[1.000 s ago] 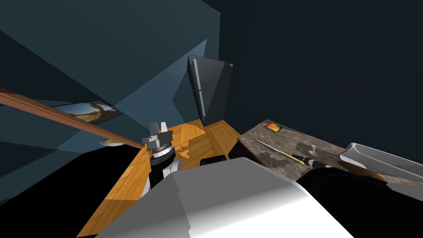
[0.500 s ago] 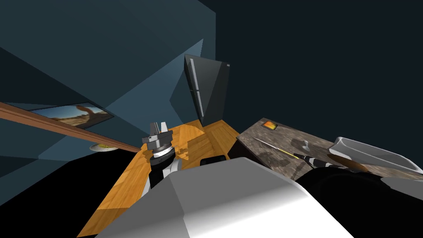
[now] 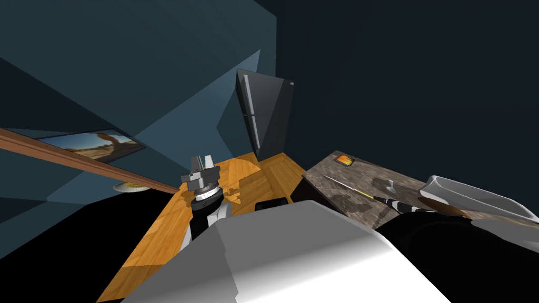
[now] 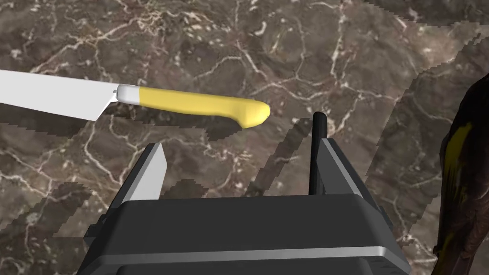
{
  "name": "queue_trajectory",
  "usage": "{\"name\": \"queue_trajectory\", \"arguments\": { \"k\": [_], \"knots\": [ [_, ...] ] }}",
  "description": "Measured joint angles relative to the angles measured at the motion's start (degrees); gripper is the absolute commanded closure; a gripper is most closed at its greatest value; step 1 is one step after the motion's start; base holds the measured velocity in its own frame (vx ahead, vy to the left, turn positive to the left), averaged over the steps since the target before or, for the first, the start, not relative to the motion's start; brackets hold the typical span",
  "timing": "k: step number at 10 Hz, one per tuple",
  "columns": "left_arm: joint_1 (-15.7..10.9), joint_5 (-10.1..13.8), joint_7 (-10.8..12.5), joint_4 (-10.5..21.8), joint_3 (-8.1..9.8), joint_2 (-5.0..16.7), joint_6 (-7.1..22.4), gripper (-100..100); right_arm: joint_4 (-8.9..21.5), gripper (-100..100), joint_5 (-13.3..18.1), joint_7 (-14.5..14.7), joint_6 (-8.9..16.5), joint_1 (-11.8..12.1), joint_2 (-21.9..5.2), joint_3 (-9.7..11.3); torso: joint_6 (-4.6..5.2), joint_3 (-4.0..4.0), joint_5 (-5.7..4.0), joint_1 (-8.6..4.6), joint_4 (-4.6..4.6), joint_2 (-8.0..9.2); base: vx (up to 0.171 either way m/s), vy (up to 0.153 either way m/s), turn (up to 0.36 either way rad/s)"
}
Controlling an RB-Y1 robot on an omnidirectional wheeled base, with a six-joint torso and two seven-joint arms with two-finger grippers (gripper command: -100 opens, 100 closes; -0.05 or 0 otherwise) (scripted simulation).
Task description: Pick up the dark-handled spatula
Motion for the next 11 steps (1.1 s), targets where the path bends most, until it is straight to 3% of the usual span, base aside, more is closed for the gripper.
{"name": "queue_trajectory", "arguments": {
  "k": [3, 5, 7, 9, 11],
  "knots": [
    [0.00, 0.00, 0.00, 0.00, -0.01, -0.01, 0.00, 0, 5.15, -100, 5.30, -4.02, 4.45, -5.38, -0.46, -4.08, -0.02, -0.01, 0.07, 0.28, 0.00, -0.02, 0.004, 0.057, -0.049],
    [0.00, 0.00, 0.00, 0.00, 0.00, 0.00, 0.00, 0, 6.63, -100, 8.66, -4.21, 6.22, -7.18, -0.41, -4.61, -0.01, -0.01, 0.02, 0.05, 0.00, -0.02, 0.000, -0.005, 0.000],
    [0.00, 0.00, 0.00, 0.00, 0.00, 0.00, 0.00, 0, 6.61, -100, 11.67, -4.33, 6.30, -7.31, -0.34, -4.63, 0.00, 0.00, 0.00, 0.01, 0.00, 0.01, 0.004, 0.027, -0.118],
    [0.00, 0.00, 0.00, 0.00, -0.01, -0.01, 0.00, 0, 10.79, -100, 14.92, -6.62, 9.24, -11.17, -0.82, -7.89, 0.02, -0.02, 0.08, 0.37, -0.01, -0.03, 0.006, 0.077, -0.100],
    [0.00, 0.00, 0.00, 0.00, 0.00, 0.00, 0.00, 0, 12.06, -100, 18.67, -9.15, 11.88, -13.70, -0.76, -9.04, -0.11, -0.02, -0.21, 0.16, 0.00, -0.05, -0.005, 0.005, 0.029]
  ]
}}
